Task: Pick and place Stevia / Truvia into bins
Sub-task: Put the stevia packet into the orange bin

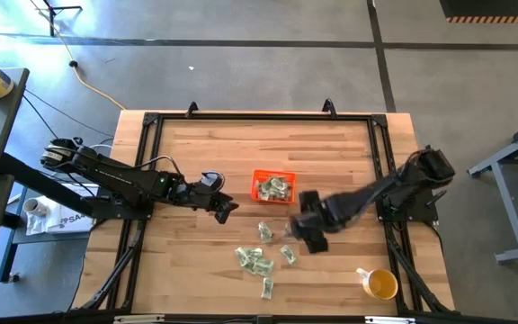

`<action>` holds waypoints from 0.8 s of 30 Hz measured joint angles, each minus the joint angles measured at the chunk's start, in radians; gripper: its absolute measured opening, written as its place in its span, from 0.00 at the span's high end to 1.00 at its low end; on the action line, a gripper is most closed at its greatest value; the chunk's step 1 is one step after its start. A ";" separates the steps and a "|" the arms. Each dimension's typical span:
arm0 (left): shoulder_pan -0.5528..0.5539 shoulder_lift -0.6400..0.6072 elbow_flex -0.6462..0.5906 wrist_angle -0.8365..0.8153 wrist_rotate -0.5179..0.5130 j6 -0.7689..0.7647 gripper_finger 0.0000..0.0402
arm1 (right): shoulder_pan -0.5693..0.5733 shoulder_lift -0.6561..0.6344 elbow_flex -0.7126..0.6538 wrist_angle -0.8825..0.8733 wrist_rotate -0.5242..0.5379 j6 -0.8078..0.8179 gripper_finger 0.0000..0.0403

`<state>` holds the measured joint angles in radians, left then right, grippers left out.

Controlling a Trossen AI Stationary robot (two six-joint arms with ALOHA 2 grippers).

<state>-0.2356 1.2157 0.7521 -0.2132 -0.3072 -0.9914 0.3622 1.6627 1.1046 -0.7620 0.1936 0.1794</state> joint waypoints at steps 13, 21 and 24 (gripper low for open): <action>0.000 0.028 -0.001 0.002 0.026 -0.117 0.40 | 0.071 0.061 -0.132 0.433 0.001 -0.194 0.49; 0.000 0.046 0.001 0.004 0.029 -0.122 0.40 | -0.046 0.116 -0.116 0.455 -0.096 -0.425 0.49; 0.000 0.046 0.000 0.007 0.029 -0.121 0.40 | -0.086 0.123 -0.116 0.453 -0.123 -0.456 0.49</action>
<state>-0.2359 1.2621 0.7523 -0.2066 -0.2782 -1.1120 0.2763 1.7862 0.9882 -0.3087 0.0707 -0.2764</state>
